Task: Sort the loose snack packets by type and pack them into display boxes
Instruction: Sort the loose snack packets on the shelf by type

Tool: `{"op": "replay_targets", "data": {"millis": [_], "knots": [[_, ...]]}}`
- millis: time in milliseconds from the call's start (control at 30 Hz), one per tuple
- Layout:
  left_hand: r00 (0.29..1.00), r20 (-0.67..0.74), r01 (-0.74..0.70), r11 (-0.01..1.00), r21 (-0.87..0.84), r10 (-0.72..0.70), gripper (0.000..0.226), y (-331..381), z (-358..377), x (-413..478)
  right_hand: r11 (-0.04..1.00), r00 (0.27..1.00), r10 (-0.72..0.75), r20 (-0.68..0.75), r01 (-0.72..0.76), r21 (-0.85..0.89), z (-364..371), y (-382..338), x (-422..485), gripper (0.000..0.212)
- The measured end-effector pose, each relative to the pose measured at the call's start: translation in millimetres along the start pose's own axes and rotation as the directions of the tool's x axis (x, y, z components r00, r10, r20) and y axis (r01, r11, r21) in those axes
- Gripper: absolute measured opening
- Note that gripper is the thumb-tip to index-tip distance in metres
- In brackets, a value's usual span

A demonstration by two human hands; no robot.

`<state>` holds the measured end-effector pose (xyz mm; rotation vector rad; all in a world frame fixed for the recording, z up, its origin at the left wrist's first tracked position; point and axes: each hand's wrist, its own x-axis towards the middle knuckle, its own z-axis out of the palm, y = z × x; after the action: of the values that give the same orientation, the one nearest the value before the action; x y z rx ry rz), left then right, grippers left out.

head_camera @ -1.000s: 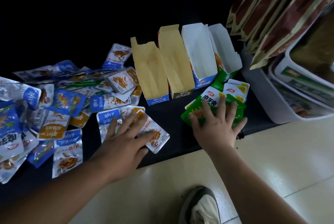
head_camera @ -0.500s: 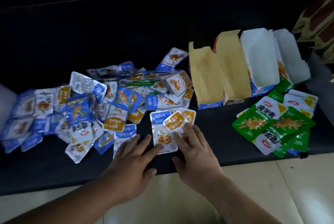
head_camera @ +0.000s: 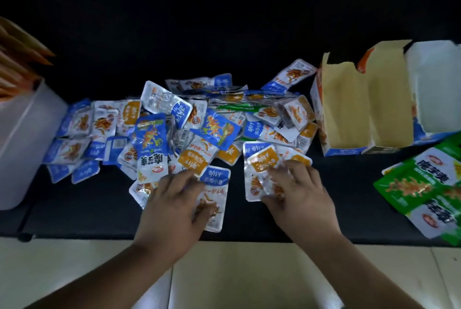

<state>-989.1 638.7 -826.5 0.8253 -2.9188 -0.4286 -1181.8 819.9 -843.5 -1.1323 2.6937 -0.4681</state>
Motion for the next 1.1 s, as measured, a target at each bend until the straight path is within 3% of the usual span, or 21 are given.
{"op": "replay_targets", "data": {"millis": [133, 200, 333, 433, 533, 600, 700, 800, 900, 1000, 1100], "knots": [[0.986, 0.065, 0.151, 0.988, 0.036, -0.153, 0.062, 6, 4, -2, 0.999, 0.996, -0.018, -0.089, 0.022, 0.039, 2, 6, 2, 0.048], [0.977, 0.1, 0.192, 0.98, -0.044, -0.187, 0.058, 18, 6, 2, 0.994, 0.999, 0.008, -0.045, -0.003, 0.106, 3, 6, 8, 0.046], [0.892, 0.244, 0.432, 0.876, -0.215, -0.38, 0.073, 37, 6, 11, 0.99, 0.995, 0.088, -0.037, -0.084, 0.112, -3, 6, 17, 0.046], [0.845, 0.318, 0.523, 0.79, -0.321, -0.43, 0.043, 37, 7, 11, 0.987, 0.992, 0.122, -0.02, -0.119, 0.111, -11, 6, 13, 0.052], [0.857, 0.286, 0.512, 0.767, -0.387, -0.428, 0.014, 37, 6, 10, 0.966, 0.985, 0.173, 0.021, -0.174, 0.19, -15, 11, 7, 0.053], [0.842, 0.273, 0.539, 0.688, -0.486, -0.466, 0.015, 42, 0, 12, 0.922, 0.973, 0.232, 0.012, -0.224, 0.315, -17, 17, 3, 0.045], [0.795, 0.411, 0.604, 0.524, -0.601, -0.445, 0.017, 57, -7, 19, 0.866, 0.964, 0.266, -0.003, -0.238, 0.439, -19, 22, -3, 0.037], [0.765, 0.511, 0.644, 0.464, -0.608, -0.392, 0.009, 78, -7, 27, 0.788, 0.951, 0.308, 0.043, -0.28, 0.548, -21, 21, -6, 0.038], [0.74, 0.487, 0.665, 0.395, -0.633, -0.464, 0.007, 84, -2, 33, 0.753, 0.95, 0.293, 0.109, -0.299, 0.586, -22, 17, -9, 0.047], [0.751, 0.435, 0.65, 0.446, -0.615, -0.496, 0.024, 82, 0, 33, 0.698, 0.934, 0.303, 0.19, -0.353, 0.622, -26, 15, -8, 0.045], [0.788, 0.469, 0.615, 0.506, -0.605, -0.398, 0.018, 91, -1, 31, 0.632, 0.911, 0.323, 0.257, -0.41, 0.657, -29, 7, -2, 0.039]]}}
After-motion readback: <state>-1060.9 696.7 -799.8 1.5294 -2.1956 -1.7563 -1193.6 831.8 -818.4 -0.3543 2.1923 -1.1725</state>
